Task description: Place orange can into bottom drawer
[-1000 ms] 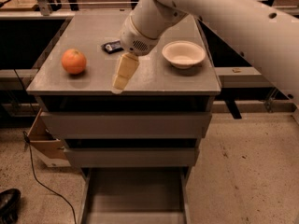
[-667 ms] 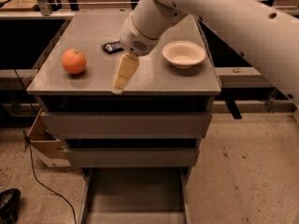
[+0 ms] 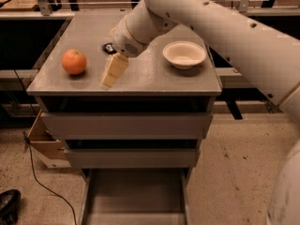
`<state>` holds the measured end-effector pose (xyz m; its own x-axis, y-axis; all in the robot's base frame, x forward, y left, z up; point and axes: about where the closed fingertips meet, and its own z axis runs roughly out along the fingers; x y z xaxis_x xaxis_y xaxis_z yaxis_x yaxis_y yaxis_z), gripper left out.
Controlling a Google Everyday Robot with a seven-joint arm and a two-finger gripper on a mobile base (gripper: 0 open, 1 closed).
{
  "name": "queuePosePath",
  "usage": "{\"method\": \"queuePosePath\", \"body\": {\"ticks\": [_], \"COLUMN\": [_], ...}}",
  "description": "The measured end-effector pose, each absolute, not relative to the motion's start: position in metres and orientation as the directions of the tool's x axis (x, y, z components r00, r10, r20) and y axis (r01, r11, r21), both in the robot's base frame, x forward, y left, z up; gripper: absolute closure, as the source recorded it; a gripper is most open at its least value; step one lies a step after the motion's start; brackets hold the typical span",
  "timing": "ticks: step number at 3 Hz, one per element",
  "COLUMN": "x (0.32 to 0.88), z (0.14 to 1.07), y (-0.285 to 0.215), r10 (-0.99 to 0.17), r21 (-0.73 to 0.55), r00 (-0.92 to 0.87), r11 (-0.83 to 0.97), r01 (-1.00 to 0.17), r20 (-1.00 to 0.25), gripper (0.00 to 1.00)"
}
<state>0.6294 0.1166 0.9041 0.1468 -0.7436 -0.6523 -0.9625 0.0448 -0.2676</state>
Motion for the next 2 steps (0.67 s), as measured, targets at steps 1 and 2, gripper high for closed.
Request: {"method": "queuePosePath", "body": {"ticks": [1, 2], "x": [0.655, 0.678], "z": [0.901, 0.895], "y": [0.146, 0.174], "r10": [-0.688, -0.638], "r21": [-0.269, -0.253], "r00": [0.146, 0.129], "r11": [0.073, 0.105], "r01": [-0.96, -0.962], "r20": [-0.711, -0.759], "gripper": [0.0, 0.0]}}
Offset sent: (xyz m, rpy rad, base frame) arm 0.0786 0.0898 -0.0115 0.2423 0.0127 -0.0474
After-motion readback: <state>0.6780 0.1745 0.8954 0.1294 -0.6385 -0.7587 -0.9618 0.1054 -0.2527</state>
